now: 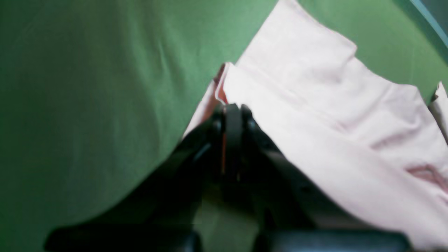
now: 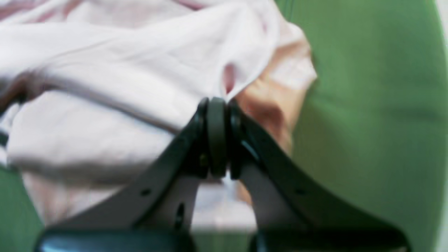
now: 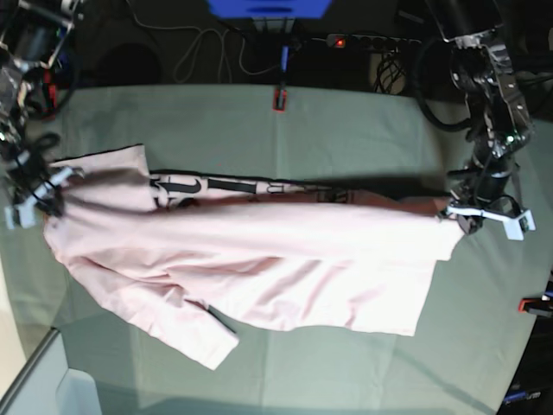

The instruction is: Layout the t-shirt on the table in an organized manner, then fold the t-shirt properly

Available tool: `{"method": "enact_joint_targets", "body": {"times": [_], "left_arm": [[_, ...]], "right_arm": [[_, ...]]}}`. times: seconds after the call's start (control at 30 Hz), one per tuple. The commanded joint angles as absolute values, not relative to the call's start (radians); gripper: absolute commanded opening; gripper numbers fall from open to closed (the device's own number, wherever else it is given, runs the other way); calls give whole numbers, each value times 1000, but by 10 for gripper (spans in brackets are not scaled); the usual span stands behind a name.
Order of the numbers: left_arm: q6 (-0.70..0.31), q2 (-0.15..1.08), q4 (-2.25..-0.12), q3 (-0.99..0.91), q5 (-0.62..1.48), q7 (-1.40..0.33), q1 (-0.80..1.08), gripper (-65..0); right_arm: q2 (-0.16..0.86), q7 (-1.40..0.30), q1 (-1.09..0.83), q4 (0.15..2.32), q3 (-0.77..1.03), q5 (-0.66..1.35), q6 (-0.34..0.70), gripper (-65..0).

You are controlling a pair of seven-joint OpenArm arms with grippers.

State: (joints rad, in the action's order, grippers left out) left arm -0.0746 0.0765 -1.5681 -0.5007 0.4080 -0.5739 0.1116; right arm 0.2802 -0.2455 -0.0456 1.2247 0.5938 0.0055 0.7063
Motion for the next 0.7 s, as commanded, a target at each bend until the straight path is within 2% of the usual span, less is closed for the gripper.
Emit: {"method": "enact_joint_targets", "body": {"times": [0.0,0.23,0.37,0.5,0.67], "left_arm": [[-77,84,-1606,-504,415,-547,104,-650],[-77,82,-1724,-504,415,-547,203,-650],[-77,88,-1801,-515,415,-547,251,-650],[-77,91,-1825,-544,429,-547,226,-650],[-76,140,-1793,-506,450,-616,51,-650]], "right_arm": [[289,-213,-58,1288,633,41,698,-650],[219,-223,-226,1558,803,120,698,-650],[199,-223,-269,1615,862,120,698,-650],[220,-223,-254,1616,865,119,698,-650],[286,-306,-93,1575,759,113,698,-650]]}}
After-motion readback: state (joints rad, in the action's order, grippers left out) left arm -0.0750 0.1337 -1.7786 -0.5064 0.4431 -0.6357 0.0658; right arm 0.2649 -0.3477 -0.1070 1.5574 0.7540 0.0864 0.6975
